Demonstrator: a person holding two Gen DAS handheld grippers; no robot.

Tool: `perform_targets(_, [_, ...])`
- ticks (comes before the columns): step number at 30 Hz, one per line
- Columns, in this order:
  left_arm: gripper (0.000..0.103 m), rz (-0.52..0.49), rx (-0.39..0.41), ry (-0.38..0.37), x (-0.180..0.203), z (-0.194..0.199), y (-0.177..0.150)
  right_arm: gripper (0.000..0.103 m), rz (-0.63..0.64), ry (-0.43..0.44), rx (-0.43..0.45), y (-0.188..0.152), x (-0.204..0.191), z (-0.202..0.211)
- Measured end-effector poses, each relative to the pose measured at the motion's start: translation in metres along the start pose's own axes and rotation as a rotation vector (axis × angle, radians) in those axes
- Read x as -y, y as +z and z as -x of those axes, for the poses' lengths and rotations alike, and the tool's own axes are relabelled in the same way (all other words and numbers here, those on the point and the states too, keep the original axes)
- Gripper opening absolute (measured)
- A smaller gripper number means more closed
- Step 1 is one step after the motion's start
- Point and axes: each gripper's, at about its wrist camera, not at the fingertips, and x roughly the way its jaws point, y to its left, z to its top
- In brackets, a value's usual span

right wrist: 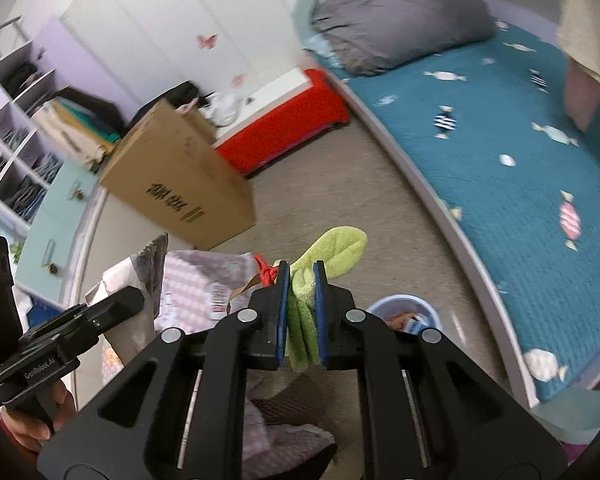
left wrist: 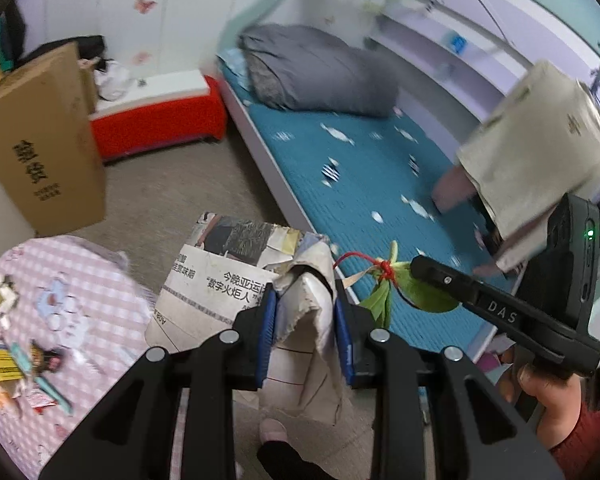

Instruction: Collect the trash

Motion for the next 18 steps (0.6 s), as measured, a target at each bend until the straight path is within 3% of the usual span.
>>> perform_targets(8, [0.028, -0.049, -0.127, -0.052, 0.041, -0.055, -0.006, 0.012, -0.089, -0.071, 0.037, -0.008, 0.064, 0.033])
perform_targets(15, [0.031, -0.078, -0.162, -0.055, 0.060, -0.078, -0.002, 0.012, -0.133, -0.101, 0.057, -0.012, 0.085, 0.043])
perform_targets(18, [0.038, -0.092, -0.175, -0.058, 0.064, -0.083, 0.000, 0.012, -0.141, -0.110, 0.058, -0.014, 0.089, 0.044])
